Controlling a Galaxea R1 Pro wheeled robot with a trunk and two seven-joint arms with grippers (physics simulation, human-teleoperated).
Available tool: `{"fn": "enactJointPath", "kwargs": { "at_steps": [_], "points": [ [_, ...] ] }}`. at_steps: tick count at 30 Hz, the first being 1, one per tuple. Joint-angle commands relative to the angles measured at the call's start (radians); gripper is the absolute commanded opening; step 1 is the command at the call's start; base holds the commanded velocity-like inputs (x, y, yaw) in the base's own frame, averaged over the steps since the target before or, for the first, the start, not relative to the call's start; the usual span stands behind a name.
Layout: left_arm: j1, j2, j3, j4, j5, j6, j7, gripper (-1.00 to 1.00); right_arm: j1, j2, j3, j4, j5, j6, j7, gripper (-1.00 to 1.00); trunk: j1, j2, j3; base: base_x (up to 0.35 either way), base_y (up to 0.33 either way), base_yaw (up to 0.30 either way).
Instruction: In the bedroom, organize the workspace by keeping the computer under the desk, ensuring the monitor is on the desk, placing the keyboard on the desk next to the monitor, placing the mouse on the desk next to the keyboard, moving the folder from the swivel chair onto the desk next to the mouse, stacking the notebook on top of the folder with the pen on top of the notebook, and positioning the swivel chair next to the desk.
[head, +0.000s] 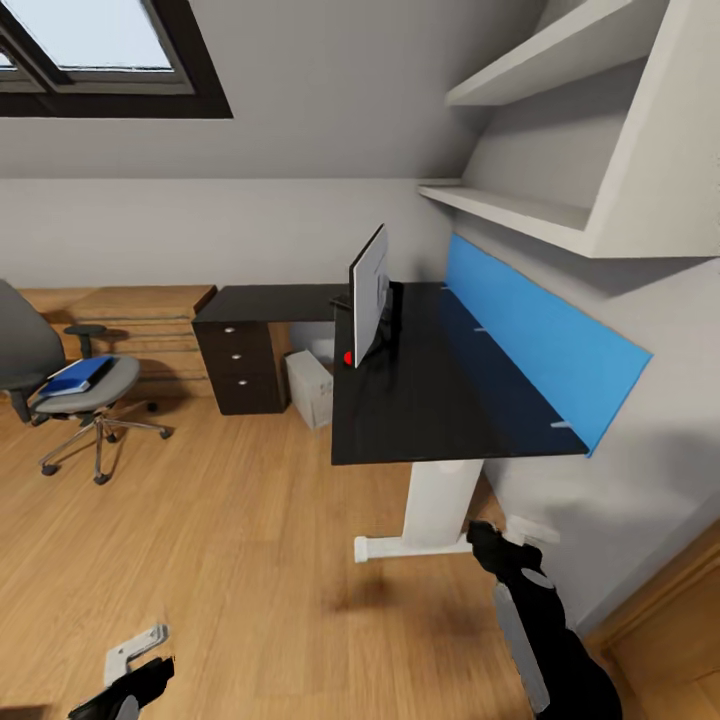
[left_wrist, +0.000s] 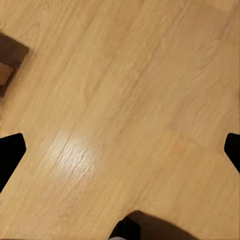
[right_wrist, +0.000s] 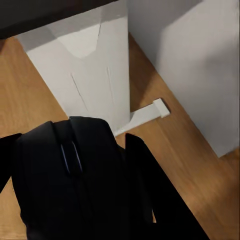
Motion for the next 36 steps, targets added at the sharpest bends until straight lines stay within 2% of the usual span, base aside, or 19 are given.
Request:
{"fn": "enactJointPath", "kwargs": {
  "at_steps": [1, 2, 3, 4, 6, 9, 10, 11, 16, 19, 22, 26, 28, 29, 32, 36],
  "points": [
    [0.0, 0.0, -0.002, 0.035, 0.005, -0.036, 0.005, 1.0, 0.004, 0.0, 0.0, 0.001, -0.009, 0.001, -0.007, -1.0, 0.0, -0.001, -0.001, 0.0, 0.0, 0.0],
    [0.0, 0.0, -0.002, 0.065, -0.006, -0.071, 0.002, 1.0, 0.01, 0.0, 0.0, 0.009, -0.009, 0.0, -0.007, -1.0, 0.0, -0.001, -0.001, 0.0, 0.0, 0.0],
    [0.0, 0.0, -0.002, 0.11, -0.034, -0.118, -0.006, 1.0, 0.019, 0.0, 0.0, 0.028, -0.009, -0.002, -0.007, -1.0, 0.0, -0.001, 0.0, 0.0, 0.0, 0.0],
    [0.0, -0.004, -0.003, 0.275, -0.131, -0.295, -0.071, 1.0, 0.031, 0.0, 0.002, 0.157, -0.008, -0.092, -0.004, -1.0, 0.0, -0.001, 0.0, 0.0, 0.0, -0.024],
    [0.0, -0.004, -0.004, 0.331, -0.146, -0.332, -0.083, 1.0, 0.033, -0.002, 0.001, 0.229, -0.001, -0.17, -0.005, -1.0, 0.0, -0.001, 0.0, 0.0, 0.0, -0.012],
    [0.0, -0.01, -0.005, 0.372, -0.152, -0.348, -0.089, 1.0, 0.035, -0.004, 0.001, 0.354, 0.04, -0.259, -0.007, -1.0, 0.0, -0.001, 0.0, 0.0, 0.0, -0.003],
    [0.0, -0.013, -0.005, 0.382, -0.154, -0.351, -0.09, 1.0, 0.036, -0.001, 0.003, 0.519, 0.112, -0.469, -0.007, -1.0, 0.0, -0.001, 0.002, 0.0, 0.0, 0.0],
    [0.0, -0.013, -0.005, 0.383, -0.154, -0.352, -0.09, 1.0, 0.036, -0.001, 0.004, 0.597, 0.144, -0.561, -0.008, -1.0, 0.0, -0.001, 0.003, 0.0, 0.0, 0.033],
    [0.0, -0.015, -0.005, 0.385, -0.154, -0.351, -0.09, 1.0, 0.036, -0.002, 0.004, 0.787, 0.187, -0.777, -0.007, -1.0, 0.0, -0.001, 0.011, -0.103, 0.078, 0.098],
    [0.0, -0.02, -0.007, 0.395, -0.154, -0.35, -0.09, 1.0, 0.035, -0.002, 0.005, 0.855, 0.193, -0.859, -0.006, -1.0, 0.0, -0.001, 0.015, -0.229, 0.186, 0.157],
    [0.0, -0.023, -0.03, 0.424, -0.155, -0.351, -0.09, 1.0, 0.035, -0.001, 0.005, 0.907, 0.195, -0.924, -0.003, -1.0, 0.0, -0.001, 0.019, -0.252, 0.214, 0.174],
    [0.0, -0.024, -0.108, 0.444, -0.154, -0.354, -0.087, 1.0, 0.035, 0.0, 0.006, 0.937, 0.195, -0.985, -0.001, -1.0, 0.0, -0.001, 0.025, -0.258, 0.221, 0.168],
    [0.0, -0.025, -0.131, 0.45, -0.153, -0.355, -0.086, 1.0, 0.034, 0.001, 0.006, 0.95, 0.195, -0.998, -0.001, -1.0, 0.0, -0.001, 0.027, -0.26, 0.223, 0.138],
    [0.0, -0.047, -0.143, 0.468, -0.152, -0.355, -0.086, 1.0, 0.034, 0.002, 0.006, 0.957, 0.195, -1.004, 0.0, -1.0, 0.0, -0.001, 0.029, -0.261, 0.223, 0.095],
    [0.0, -0.059, -0.147, 0.475, -0.153, -0.364, -0.086, 1.0, 0.034, 0.002, 0.006, 0.959, 0.195, -1.006, 0.0, -1.0, 0.0, -0.001, 0.033, -0.188, 0.192, 0.053],
    [0.0, -0.063, -0.147, 0.478, -0.153, -0.419, -0.084, 1.0, 0.034, 0.002, 0.006, 0.96, 0.195, -1.007, 0.0, -1.0, 0.0, -0.001, 0.04, -0.041, 0.052, 0.01]
  ]
}}
